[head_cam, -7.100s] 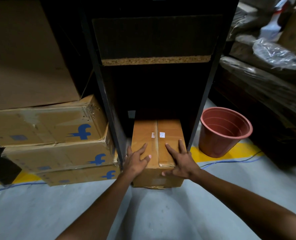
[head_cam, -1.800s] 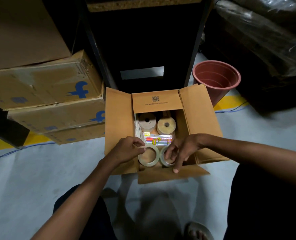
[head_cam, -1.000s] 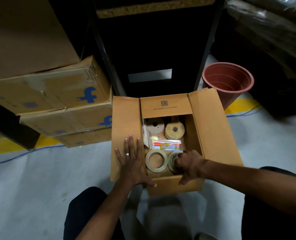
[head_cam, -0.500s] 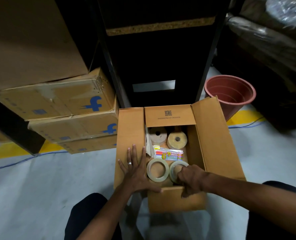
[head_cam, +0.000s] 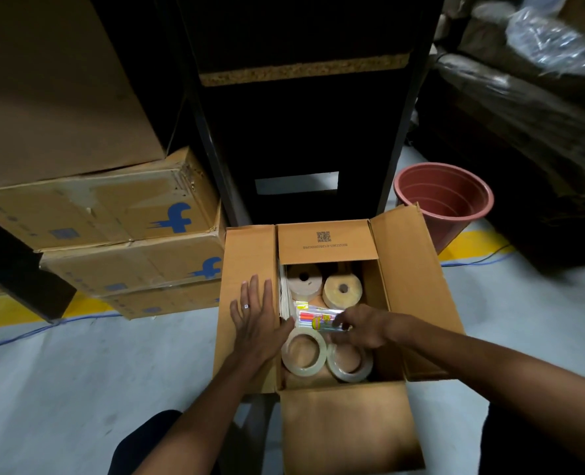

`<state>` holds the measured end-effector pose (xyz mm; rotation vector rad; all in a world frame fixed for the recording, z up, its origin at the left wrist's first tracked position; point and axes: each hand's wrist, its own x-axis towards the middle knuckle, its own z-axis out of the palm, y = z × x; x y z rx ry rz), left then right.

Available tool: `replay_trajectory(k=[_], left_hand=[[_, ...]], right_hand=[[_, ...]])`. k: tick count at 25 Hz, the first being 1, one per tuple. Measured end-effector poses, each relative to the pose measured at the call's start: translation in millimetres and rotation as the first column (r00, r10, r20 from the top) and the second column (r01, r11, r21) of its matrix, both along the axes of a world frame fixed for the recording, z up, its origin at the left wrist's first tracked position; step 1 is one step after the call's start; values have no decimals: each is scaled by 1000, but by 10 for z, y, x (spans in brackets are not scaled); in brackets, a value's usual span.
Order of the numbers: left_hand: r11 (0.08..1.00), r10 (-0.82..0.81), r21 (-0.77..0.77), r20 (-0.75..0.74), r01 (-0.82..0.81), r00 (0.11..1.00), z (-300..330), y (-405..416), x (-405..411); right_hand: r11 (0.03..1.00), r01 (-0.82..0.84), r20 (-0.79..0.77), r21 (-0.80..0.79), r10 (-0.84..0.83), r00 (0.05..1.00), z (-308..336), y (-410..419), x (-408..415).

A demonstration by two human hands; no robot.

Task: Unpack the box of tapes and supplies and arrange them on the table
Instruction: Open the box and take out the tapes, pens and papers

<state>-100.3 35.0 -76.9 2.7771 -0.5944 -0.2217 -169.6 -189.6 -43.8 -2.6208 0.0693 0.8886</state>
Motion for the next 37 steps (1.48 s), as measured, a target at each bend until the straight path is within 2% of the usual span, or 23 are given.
replay_trajectory(k=[4, 9, 13, 18, 27, 37], left_hand=[[1000, -10, 2, 29, 10, 1000, 4, -105, 224], [998, -56, 15, 61, 55, 997, -10, -126, 344], [997, -72, -4, 106, 73, 992, -19, -172, 447], [997, -71, -3, 153, 72, 986, -60, -199, 527], [997, -60, -34, 258, 71, 964, -174, -156, 530], [997, -71, 35, 240, 64, 968, -217, -157, 596]], right_hand=[[986, 8, 204, -164, 26, 979, 4, -143, 282], [927, 27, 347, -375, 113, 931, -136, -316, 369], [892, 57, 484, -449, 190, 854, -117, -339, 353], [907, 112, 589, -406, 166, 791, 9, -404, 510], [916, 224, 630, -334, 40, 775, -40, -437, 1169], [910, 159, 504, -384, 62, 862, -158, -614, 1557]])
